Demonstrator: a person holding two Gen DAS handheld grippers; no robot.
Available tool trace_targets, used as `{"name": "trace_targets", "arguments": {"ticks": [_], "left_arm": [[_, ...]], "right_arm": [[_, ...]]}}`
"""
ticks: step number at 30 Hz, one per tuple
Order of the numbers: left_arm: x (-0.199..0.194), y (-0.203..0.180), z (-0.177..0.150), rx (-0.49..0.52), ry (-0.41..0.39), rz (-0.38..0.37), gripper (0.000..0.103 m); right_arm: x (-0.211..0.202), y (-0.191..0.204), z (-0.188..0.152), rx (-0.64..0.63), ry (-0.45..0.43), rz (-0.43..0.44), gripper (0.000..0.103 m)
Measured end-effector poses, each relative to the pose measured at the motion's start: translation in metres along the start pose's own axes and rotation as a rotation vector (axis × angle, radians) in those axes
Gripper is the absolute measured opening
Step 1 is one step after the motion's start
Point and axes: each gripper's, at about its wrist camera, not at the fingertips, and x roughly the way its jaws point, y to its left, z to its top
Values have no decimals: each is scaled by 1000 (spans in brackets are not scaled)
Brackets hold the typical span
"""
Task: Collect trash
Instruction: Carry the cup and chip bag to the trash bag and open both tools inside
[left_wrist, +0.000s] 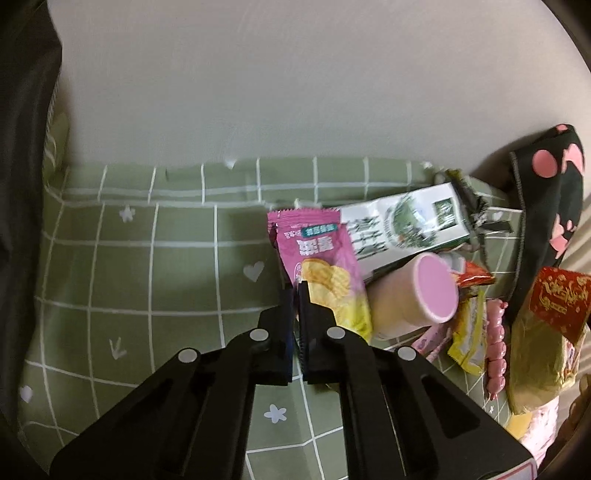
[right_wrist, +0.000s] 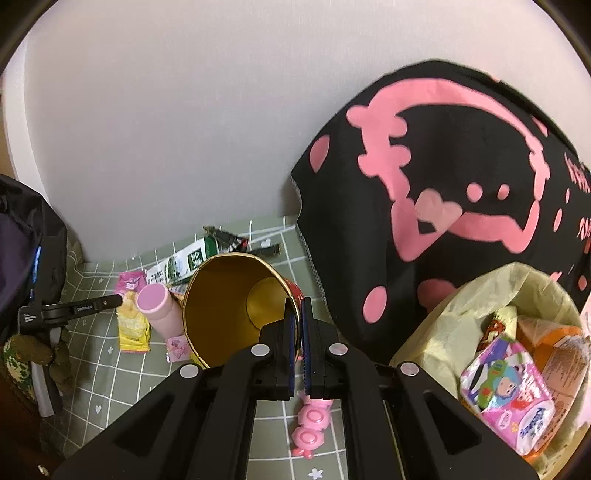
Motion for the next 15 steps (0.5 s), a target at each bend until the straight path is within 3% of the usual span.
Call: {"name": "trace_targets", "arguments": {"ticks": [15], "left_arm": [[-67, -48, 28, 128, -161, -68, 0]], "right_arm": [[-57, -18, -7, 12, -116, -56, 5]]}}
